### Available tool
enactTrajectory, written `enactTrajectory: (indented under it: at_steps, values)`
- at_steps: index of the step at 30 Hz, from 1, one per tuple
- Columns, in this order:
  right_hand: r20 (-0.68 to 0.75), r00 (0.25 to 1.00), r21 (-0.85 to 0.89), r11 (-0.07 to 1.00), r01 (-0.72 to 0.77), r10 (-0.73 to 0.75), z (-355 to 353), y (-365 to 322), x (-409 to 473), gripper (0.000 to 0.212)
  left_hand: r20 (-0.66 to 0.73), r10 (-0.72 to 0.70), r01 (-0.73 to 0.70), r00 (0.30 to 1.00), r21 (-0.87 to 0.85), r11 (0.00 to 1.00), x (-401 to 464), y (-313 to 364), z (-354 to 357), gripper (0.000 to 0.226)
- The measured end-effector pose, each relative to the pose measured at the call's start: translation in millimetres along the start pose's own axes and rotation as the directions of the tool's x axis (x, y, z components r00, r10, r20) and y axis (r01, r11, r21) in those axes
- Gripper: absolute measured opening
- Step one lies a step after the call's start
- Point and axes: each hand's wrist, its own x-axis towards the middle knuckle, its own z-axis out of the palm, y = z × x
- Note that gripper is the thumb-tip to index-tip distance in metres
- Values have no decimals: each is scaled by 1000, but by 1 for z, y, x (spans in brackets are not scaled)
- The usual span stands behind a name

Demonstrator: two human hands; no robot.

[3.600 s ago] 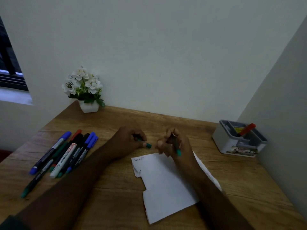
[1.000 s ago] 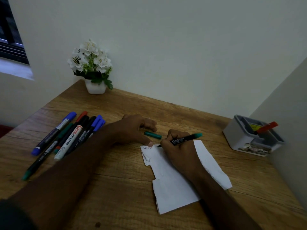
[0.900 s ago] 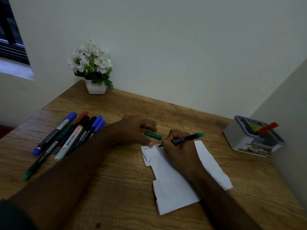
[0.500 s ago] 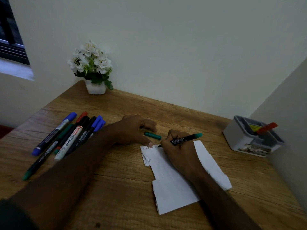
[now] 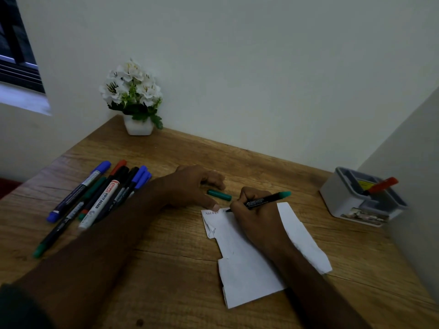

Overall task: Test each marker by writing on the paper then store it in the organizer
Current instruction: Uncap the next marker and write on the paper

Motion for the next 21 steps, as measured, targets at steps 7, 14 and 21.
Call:
enactTrajectory:
  at_steps: [7,14,21]
  values:
    - [-25,999,-10,1000,-23,23,-5,-4,-1,25,20,-4,3,1000,49,999,1,0,-1,78]
    - [-7,1000,18,1000,-19,19,-2,-3,0,32,23,2,-3,1000,45,999,-1,1,-1,64]
    - [-24,998,-7,999,-50,49,-3,2,0,21,18,-3,2,1000,47,999,0,1,0,65]
